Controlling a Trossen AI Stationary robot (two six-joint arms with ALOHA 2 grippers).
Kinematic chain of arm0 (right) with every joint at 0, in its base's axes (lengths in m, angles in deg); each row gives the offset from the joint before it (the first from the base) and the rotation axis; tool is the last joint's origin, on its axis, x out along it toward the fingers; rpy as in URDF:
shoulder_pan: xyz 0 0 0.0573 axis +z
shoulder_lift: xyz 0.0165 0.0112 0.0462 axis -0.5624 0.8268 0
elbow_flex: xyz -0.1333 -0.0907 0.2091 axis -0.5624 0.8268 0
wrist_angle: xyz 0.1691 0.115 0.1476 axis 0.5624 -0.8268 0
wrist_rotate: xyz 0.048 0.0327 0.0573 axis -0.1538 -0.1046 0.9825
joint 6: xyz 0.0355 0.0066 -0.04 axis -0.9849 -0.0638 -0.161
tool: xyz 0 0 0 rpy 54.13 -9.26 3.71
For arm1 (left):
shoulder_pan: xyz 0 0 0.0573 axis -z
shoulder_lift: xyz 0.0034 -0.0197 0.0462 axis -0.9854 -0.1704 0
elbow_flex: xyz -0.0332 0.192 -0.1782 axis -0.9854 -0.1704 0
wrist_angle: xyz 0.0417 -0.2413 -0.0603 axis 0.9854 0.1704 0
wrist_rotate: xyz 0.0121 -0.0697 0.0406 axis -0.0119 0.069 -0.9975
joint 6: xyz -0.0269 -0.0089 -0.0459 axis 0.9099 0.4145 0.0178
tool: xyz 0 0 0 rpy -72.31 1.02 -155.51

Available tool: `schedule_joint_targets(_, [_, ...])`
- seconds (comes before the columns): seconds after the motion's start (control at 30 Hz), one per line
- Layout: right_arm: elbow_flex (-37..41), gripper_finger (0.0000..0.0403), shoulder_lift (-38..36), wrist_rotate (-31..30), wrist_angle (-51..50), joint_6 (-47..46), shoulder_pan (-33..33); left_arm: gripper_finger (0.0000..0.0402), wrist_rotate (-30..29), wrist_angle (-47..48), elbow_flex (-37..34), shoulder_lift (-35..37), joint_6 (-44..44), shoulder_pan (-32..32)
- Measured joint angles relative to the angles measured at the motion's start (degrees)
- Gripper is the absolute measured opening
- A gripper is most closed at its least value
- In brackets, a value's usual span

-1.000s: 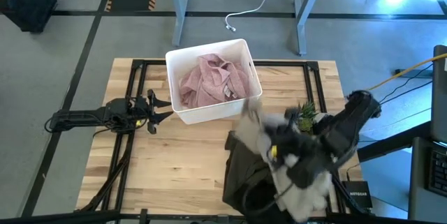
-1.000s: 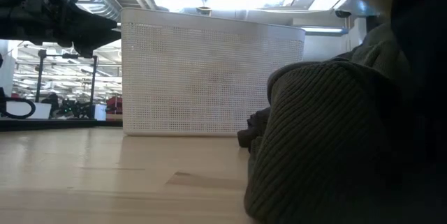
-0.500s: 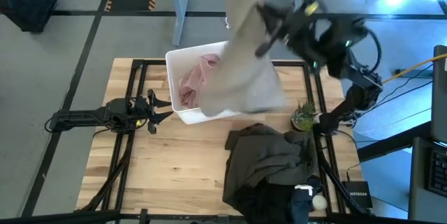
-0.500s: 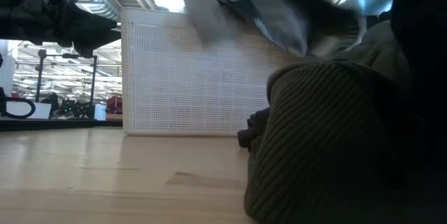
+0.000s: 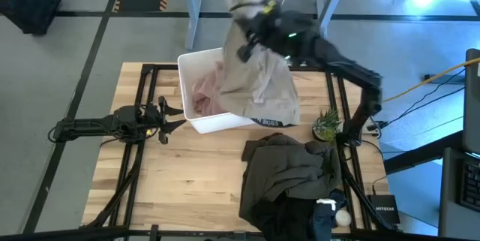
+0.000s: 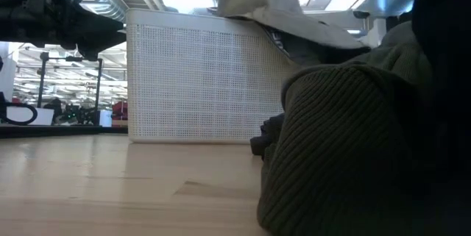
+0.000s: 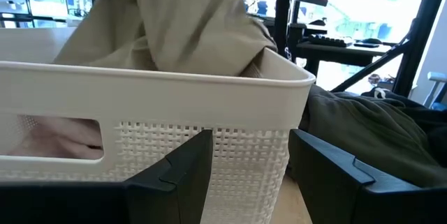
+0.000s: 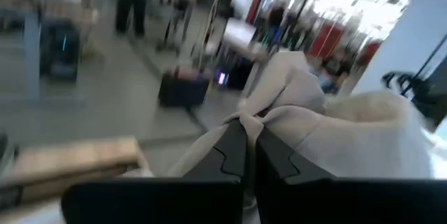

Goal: Sort clothes
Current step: Put the gray shorts into the white laundry bin

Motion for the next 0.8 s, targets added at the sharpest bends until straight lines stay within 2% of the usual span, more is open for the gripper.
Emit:
schedule_joint_targets(0.17, [1.5, 0.0041, 4.7, 0.4, -1.1, -1.3, 0.3, 0.0184, 0.0, 0.0, 0.0, 0.0, 0.0, 0.0])
schedule_joint_targets(0.33, [1.4, 0.0125, 5.3, 0.8, -5.2, -1.8, 1.2, 0.0184, 0.0, 0.0, 0.0, 0.0, 0.0, 0.0])
schedule_joint_targets(0.43, [0.5, 0.0178, 4.1, 0.9, -11.5, -2.3, 2.5, 0.0184, 0.0, 0.0, 0.0, 0.0, 0.0, 0.0])
schedule_joint_targets(0.53, [-0.4, 0.0215, 2.4, 3.5, -19.4, -1.7, 4.8, 0.0184, 0.0, 0.0, 0.0, 0.0, 0.0, 0.0])
schedule_joint_targets(0.67, [-0.6, 0.0238, 0.5, 2.6, -29.5, -1.8, 8.5, 0.0184, 0.0, 0.0, 0.0, 0.0, 0.0, 0.0])
schedule_joint_targets(0.8, [-0.6, 0.0238, -2.5, 2.3, -39.9, -4.7, 12.6, 0.0184, 0.0, 0.0, 0.0, 0.0, 0.0, 0.0])
